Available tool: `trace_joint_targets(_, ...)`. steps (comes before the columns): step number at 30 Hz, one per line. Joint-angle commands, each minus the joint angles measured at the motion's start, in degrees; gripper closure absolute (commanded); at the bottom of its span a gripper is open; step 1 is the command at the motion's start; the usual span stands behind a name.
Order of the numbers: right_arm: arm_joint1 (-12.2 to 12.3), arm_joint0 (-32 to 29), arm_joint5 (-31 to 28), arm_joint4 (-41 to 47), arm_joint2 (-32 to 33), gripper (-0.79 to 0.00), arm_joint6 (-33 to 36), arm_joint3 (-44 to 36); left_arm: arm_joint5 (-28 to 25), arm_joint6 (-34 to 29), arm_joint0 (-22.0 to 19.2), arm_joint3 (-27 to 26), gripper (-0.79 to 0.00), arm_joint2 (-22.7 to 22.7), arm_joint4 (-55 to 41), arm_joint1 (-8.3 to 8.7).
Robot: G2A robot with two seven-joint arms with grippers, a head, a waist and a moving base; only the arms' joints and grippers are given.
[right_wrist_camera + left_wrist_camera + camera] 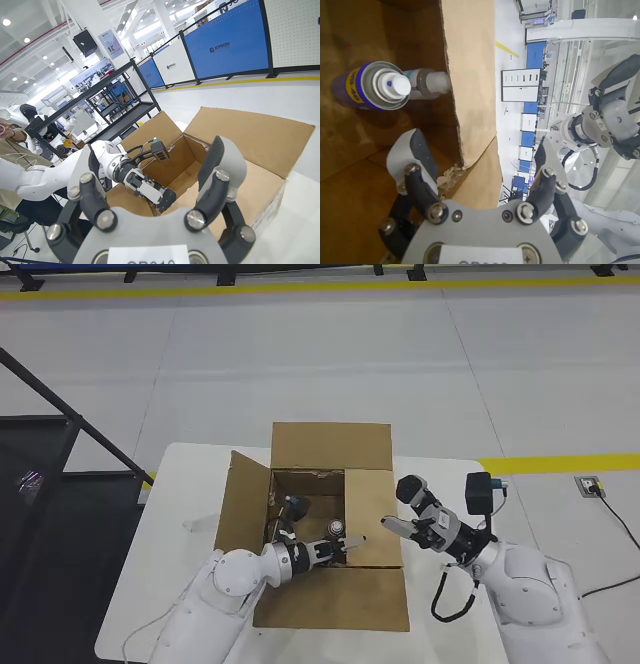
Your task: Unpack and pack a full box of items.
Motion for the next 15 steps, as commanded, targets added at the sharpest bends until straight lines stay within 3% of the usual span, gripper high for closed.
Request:
trace_joint_targets(1,0.16,-0.1,-0.07,-0.14,0.09,-0.785,-0.34,-0.02,-0.6,1.65,-0.73,1.49,-0.785,1.15,-1.51,-0.46)
trace_joint_targets(8,0.64,-2.0,-0.99,-1.63,1.36,-0.785,-3.85,-1.43,-3.4,7.12,-1.4,2.48,-0.785,2.79,-3.69,-1.36)
trace_joint_targets(15,0.95,-3.49,-2.3,-2.82,2.14,-0.785,-8.48,-1.53,-4.31,10.02,0.23,-4.48,-0.785,2.82,-3.11,-1.41)
